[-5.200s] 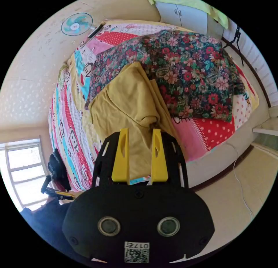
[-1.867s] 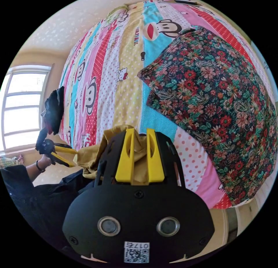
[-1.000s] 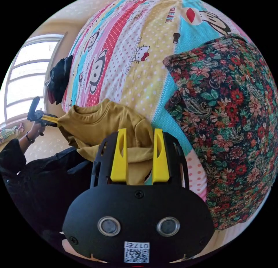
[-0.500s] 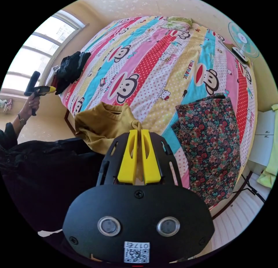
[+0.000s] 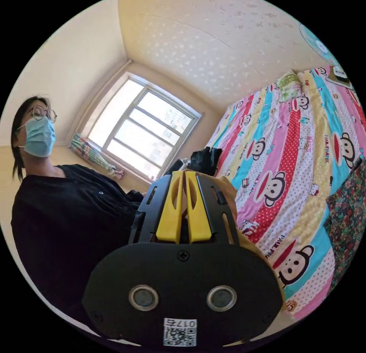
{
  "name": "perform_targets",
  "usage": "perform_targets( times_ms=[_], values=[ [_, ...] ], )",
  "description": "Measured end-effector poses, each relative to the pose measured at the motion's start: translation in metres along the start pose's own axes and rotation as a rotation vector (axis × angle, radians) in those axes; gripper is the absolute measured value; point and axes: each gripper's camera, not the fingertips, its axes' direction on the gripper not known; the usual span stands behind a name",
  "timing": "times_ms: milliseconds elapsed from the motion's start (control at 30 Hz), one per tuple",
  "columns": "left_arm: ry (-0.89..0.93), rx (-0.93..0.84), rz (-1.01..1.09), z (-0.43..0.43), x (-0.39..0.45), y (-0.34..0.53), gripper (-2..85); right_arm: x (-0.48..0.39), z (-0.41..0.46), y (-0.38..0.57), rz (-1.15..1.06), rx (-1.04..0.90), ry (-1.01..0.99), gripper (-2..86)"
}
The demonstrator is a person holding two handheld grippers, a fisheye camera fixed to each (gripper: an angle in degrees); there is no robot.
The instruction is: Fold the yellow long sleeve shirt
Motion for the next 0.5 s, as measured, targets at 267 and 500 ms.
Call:
perform_targets(
  times_ms=[267, 500],
  values=[
    [0.134, 0.052, 0.343, -0.024, -0.004, 0.075, 18.0, -0.097, 0.014, -0.007, -0.296, 0.185, -0.318, 0.7],
    [0.011, 0.074, 0.570, -0.025, 0.016, 0.114, 20.7, -0.185, 0.042, -0.024, -0.493, 0.235, -0.432, 0.6]
  ],
)
